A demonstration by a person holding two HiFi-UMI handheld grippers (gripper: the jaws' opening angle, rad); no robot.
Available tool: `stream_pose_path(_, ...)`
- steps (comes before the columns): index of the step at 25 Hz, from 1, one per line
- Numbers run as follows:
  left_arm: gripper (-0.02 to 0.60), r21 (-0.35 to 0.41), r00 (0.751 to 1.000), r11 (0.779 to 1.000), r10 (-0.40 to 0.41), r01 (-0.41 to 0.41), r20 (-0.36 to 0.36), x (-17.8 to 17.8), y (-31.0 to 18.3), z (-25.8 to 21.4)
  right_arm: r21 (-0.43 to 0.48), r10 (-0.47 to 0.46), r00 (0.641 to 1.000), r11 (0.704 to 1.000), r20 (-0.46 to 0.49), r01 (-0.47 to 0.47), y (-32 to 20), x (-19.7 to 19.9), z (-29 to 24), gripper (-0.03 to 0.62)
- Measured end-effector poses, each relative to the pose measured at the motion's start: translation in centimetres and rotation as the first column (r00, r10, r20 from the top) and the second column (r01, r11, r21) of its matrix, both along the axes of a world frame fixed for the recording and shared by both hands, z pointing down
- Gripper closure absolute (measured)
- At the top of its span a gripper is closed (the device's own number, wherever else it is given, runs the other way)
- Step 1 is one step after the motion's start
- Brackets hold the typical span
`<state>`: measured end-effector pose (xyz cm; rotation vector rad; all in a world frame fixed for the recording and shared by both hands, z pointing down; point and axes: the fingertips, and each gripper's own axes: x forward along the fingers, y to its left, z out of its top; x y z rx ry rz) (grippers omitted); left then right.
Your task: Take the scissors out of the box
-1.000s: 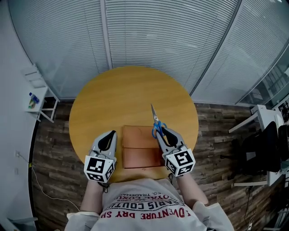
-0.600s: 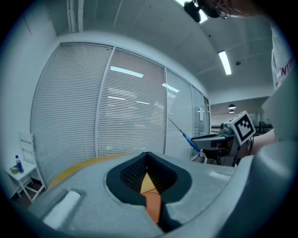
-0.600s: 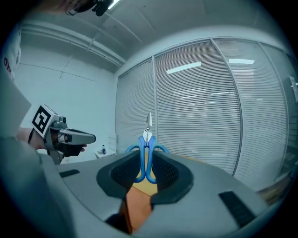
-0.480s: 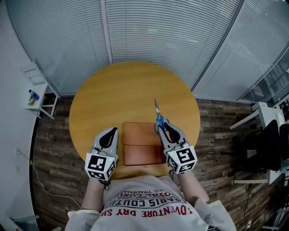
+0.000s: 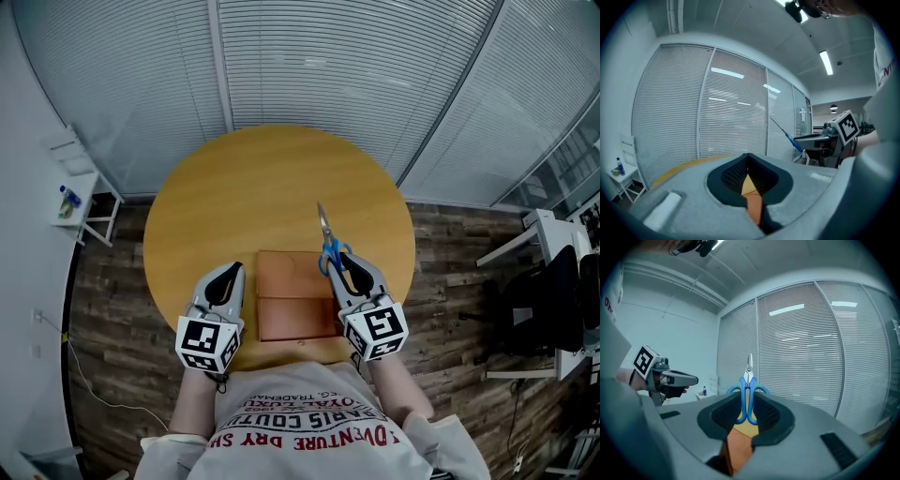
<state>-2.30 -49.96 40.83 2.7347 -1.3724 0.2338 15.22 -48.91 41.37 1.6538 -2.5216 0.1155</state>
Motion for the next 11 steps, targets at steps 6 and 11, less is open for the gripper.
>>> stream_pose_path(6,0.574,0.001,1.0,1.0,0.007,-0.007,0.004,0.03,0.3,-0.16,-0.01,0.027,1.0,1.0,-0.002,-0.027,-0.08,0.2,-0.06,0.505)
stream_pose_path(11,0.574,0.002,1.0,1.0,0.007,-0.007,0.006,-0.2,0.79,-0.19,-0.012,0.045,0.999,0.999,0.001,-0.045,0.19,0.1,-0.11,0.505)
